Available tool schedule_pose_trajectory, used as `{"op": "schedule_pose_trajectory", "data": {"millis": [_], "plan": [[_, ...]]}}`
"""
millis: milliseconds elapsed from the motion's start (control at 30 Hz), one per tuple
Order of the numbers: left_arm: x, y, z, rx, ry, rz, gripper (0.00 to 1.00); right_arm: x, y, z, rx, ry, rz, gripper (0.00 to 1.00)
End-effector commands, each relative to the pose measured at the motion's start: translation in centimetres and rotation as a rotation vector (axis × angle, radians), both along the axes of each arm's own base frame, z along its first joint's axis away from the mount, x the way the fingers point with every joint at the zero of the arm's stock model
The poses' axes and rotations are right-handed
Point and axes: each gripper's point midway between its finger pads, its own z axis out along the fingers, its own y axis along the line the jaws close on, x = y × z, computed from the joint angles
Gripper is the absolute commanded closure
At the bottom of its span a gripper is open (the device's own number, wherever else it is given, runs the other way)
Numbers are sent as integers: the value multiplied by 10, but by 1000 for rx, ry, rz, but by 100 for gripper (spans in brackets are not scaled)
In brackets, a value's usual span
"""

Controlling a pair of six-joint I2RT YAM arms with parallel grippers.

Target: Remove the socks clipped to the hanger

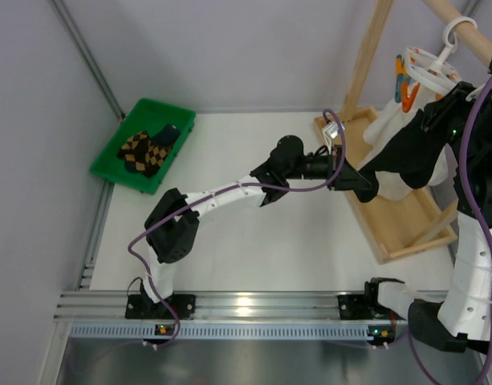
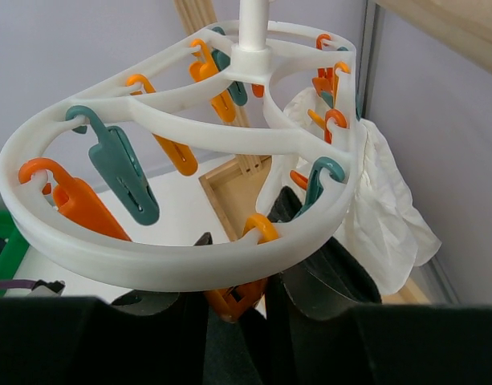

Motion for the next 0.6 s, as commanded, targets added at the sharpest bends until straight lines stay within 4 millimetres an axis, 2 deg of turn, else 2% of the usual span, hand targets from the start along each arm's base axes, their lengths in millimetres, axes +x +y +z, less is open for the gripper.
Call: {"op": "schedule_pose_trajectory", "data": {"millis": [0,67,133,267,567], "plan": [[-5,11,29,-63,-43,-7,100,3,2,9,1,-38,4,100],[-5,10,29,-64,-44,-12,100,0,2,12,0,-44,4,71],[-5,10,30,-66,-47,-13,100,-3,6,14,-1,-56,22,62],[-4,11,31,-66,-48,-13,100,-14,7,25,-16,-93,28,60],[-5,13,30,-65,-49,-19,100,-14,10,26,-16,-104,47,59]]}}
